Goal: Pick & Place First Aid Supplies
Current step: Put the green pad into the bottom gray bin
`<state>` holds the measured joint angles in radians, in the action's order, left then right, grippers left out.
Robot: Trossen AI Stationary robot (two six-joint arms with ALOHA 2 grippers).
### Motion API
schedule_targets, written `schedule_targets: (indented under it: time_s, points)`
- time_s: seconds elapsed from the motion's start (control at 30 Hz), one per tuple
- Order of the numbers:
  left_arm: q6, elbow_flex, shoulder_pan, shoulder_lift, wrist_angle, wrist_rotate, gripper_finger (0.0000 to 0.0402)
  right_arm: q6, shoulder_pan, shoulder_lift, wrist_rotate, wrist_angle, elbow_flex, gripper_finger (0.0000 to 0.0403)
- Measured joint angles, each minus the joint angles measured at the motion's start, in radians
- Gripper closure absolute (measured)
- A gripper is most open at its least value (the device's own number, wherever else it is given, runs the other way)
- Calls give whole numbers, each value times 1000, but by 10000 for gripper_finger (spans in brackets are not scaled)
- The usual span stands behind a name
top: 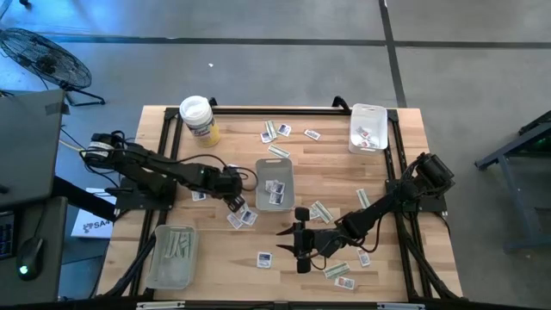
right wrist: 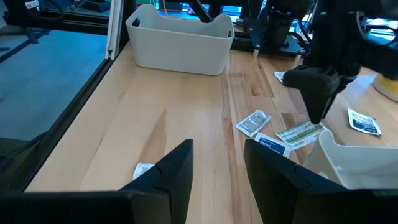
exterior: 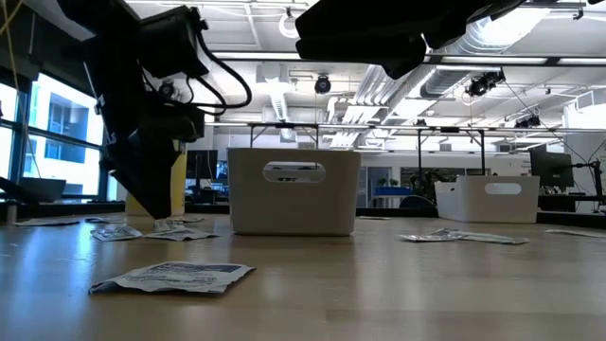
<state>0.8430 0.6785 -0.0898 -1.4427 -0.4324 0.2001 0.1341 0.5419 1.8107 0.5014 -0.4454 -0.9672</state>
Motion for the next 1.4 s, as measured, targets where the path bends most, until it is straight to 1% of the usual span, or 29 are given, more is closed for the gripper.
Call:
schedule_targets:
  time_s: [0.27,0.5,0.6,0.8,0.87,0.97,1.1,1.27,1.4]
  points:
    - [0,2,-1,-57,18,24,304,0,0,0,-3,4,0,265]
    - [-2,3,-3,-64,18,49,308,0,0,0,-3,8,0,265]
    - [-23,3,-3,-64,16,55,327,0,0,0,-3,8,0,265]
    - [-30,2,-3,-66,21,104,390,0,0,0,-3,10,0,265]
    - [-31,2,-3,-67,21,111,397,0,0,0,-3,13,0,265]
    - [-53,2,-2,-59,15,111,392,0,0,0,-3,18,0,265]
    - [-69,33,-1,-17,-82,92,390,0,0,0,-3,19,0,265]
    - [-123,148,-14,77,-298,28,396,0,0,0,-3,20,0,265]
    - [-141,238,-66,165,-444,-43,398,2,0,0,-3,23,0,265]
